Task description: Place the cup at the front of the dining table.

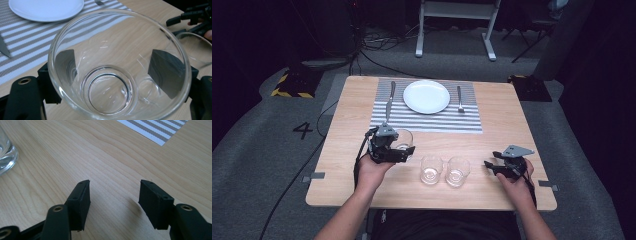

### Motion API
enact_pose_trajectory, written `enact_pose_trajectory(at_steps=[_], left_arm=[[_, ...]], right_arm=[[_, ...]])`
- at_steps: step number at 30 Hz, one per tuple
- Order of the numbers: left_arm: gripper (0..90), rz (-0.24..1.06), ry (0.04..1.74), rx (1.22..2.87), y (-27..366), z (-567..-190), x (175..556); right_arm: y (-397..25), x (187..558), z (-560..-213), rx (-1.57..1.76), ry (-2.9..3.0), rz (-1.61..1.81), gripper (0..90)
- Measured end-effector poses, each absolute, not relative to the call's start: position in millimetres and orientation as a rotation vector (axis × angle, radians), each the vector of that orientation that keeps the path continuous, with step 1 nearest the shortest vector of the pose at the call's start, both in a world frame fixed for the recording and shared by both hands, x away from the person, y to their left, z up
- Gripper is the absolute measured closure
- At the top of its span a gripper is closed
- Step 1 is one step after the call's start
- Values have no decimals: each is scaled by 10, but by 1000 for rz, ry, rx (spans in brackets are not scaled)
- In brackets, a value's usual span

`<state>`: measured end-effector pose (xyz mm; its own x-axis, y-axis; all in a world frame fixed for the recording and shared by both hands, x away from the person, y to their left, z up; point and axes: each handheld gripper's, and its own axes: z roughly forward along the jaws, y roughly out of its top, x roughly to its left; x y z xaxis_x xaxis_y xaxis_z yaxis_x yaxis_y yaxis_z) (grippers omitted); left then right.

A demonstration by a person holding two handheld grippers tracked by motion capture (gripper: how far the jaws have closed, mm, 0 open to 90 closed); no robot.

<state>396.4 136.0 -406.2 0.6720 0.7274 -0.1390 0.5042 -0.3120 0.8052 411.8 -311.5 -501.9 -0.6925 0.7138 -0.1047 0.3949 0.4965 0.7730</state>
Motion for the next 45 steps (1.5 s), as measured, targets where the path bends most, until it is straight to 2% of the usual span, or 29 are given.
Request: enact_pose_trajectory(at_steps=[12,24,31,36,45], left_arm=[[200,320,980,1931,1338,-3891,4209],[200,411,999,1926,1281,-3760,4602],[201,354,1033,1941,1358,-3800,4901],[200,273,1119,1921,1406,-3864,5098],[200,336,1182,1974,1329,-3905,5311]], right_arm=[[-3109,4112,-5019,920,2328,1048,427],[-3112,4115,-5019,919,2330,1050,428],[-3109,4113,-5019,921,2328,1050,428],[-3109,4111,-5019,919,2328,1047,429],[-3111,4112,-5019,911,2329,1044,429]])
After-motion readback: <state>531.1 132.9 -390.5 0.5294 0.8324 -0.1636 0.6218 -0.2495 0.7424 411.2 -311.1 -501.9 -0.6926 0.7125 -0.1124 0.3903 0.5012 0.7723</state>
